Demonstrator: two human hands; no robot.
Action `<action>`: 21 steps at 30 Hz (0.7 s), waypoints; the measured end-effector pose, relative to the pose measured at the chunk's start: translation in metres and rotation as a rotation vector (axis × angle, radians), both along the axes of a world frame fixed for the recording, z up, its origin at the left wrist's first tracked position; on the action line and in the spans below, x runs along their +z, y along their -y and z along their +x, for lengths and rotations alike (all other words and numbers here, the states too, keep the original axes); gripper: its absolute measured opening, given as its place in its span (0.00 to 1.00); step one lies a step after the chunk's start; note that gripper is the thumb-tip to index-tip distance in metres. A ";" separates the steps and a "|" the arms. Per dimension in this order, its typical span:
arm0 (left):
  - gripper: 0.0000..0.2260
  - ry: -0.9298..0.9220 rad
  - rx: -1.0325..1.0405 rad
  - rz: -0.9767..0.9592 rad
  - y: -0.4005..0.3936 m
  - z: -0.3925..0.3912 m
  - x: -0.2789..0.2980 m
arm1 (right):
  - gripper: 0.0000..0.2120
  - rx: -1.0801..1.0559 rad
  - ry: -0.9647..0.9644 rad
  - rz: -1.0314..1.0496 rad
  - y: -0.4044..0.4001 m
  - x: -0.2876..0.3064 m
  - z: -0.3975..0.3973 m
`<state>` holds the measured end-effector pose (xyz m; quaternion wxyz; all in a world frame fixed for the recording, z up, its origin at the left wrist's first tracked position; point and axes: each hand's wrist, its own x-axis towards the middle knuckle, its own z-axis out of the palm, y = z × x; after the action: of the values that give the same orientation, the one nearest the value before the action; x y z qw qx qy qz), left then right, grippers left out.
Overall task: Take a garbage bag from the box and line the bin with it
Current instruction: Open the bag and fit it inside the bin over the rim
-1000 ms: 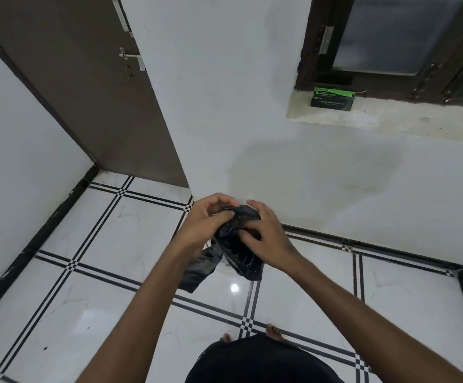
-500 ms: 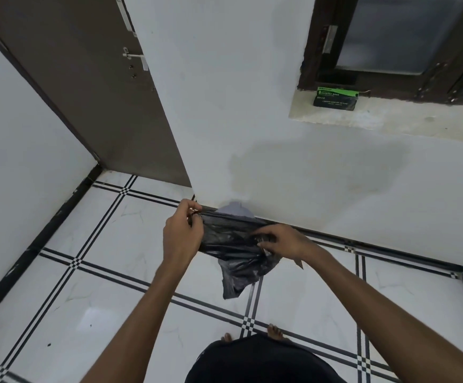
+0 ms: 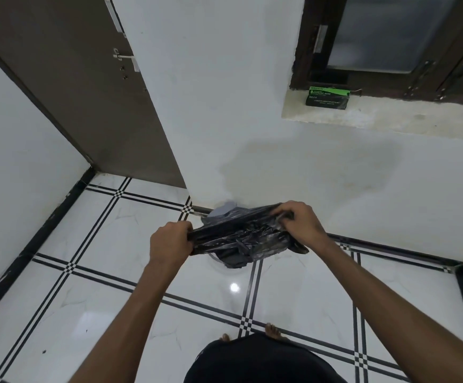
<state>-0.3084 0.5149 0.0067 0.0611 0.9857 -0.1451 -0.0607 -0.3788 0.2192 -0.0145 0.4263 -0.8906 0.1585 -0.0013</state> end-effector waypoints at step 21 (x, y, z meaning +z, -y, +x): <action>0.04 0.122 -0.049 -0.182 -0.011 0.009 -0.010 | 0.35 -0.018 -0.157 -0.437 0.033 -0.008 -0.009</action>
<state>-0.2999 0.5259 -0.0032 0.1397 0.9741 -0.1775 0.0115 -0.3878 0.1858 -0.0224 0.2096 -0.9577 0.1950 0.0298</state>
